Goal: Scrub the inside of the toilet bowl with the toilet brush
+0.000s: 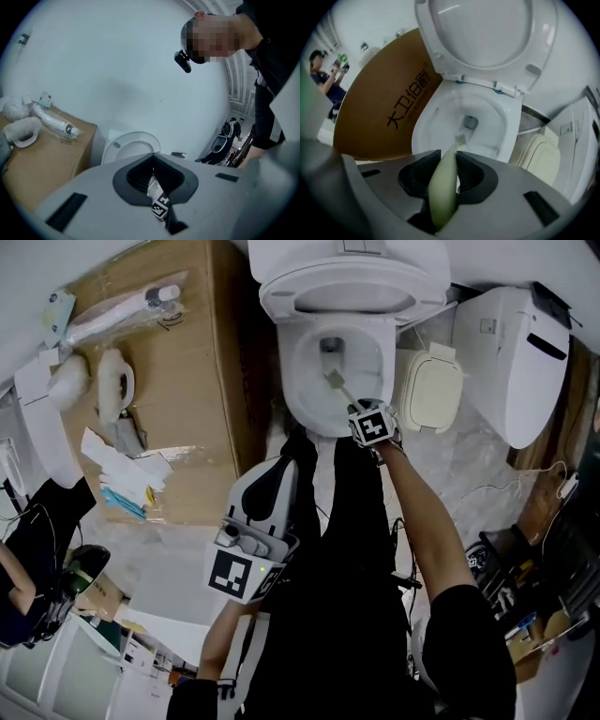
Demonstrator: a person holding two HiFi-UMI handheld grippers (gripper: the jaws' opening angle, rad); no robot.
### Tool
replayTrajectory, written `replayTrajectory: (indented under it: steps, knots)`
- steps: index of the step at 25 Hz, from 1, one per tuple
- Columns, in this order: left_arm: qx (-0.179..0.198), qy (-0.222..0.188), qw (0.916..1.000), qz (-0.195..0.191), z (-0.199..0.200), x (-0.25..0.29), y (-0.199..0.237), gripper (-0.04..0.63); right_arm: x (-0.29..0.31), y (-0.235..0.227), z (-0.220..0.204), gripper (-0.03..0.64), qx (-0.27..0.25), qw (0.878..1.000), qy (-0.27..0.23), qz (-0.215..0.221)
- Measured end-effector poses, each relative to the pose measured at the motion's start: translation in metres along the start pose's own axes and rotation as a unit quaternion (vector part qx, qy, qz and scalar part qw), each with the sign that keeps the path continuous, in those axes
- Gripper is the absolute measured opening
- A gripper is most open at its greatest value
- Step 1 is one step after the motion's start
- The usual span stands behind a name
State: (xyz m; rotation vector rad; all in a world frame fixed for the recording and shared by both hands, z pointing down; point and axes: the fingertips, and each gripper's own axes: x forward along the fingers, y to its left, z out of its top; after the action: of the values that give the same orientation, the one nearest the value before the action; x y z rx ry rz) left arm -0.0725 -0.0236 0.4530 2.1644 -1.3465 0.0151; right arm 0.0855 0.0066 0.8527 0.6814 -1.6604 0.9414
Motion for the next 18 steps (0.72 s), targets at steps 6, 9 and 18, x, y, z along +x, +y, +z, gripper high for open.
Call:
replayTrajectory:
  steps: [6, 9, 18]
  knots:
    - [-0.004, 0.016, 0.9998, 0.008, -0.012, 0.006, -0.012, 0.008, 0.002, -0.012, -0.025, 0.114, -0.230, 0.972, 0.051, -0.006]
    - [-0.004, 0.008, 0.9998, 0.017, -0.012, 0.011, -0.015, 0.008, 0.006, -0.021, -0.029, 0.114, -0.307, 0.950, 0.059, -0.011]
    - [-0.010, 0.005, 0.9993, 0.035, -0.016, 0.021, -0.021, 0.008, 0.007, -0.064, -0.006, 0.114, -0.482, 0.872, 0.068, -0.052]
